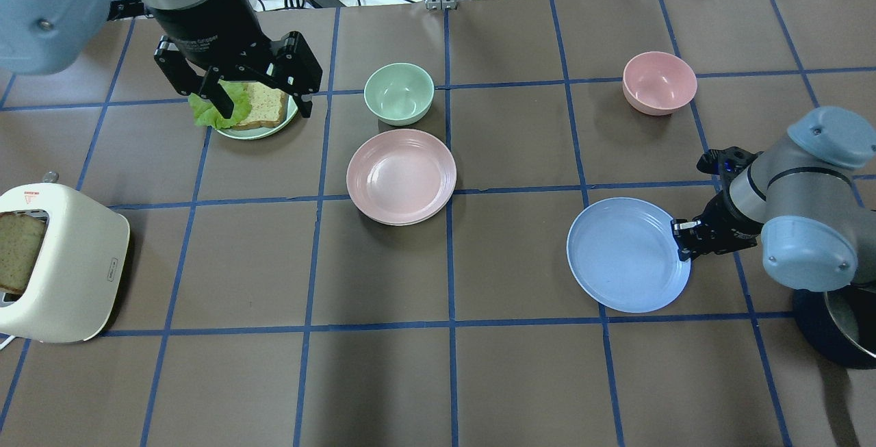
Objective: Stack three plates with pink and blue
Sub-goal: 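Release the pink plate with the left gripper while the right gripper reaches the blue plate, then grasp the light blue plate's rim with the right gripper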
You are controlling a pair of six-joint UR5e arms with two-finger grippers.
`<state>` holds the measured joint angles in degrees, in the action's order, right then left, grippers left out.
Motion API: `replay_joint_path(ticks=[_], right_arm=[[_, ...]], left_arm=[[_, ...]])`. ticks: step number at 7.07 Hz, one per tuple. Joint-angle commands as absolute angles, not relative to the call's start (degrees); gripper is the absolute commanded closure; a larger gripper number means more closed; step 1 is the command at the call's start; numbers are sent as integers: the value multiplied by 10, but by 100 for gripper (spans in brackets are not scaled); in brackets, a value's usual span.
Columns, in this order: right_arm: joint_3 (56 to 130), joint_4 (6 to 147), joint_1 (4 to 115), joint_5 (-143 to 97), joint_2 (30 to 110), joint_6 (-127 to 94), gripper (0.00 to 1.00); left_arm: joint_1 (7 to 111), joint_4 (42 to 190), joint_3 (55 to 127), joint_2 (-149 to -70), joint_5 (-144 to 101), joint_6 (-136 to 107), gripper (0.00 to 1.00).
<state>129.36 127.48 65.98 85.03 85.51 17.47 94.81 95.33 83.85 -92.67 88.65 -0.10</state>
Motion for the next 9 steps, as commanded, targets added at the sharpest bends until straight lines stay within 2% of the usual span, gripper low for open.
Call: replay_joint_path(ticks=[1, 4, 7, 9], right_arm=[[1268, 1232, 665, 816, 890, 172, 100], [1183, 1201, 788, 792, 879, 28, 100], [1070, 1249, 932, 799, 753, -170, 100], [991, 1241, 992, 795, 714, -275, 100]], left_arm=[[944, 919, 853, -918, 889, 14, 0], [945, 919, 851, -916, 891, -20, 0], [944, 919, 851, -915, 892, -20, 0], [943, 920, 851, -913, 893, -20, 0]])
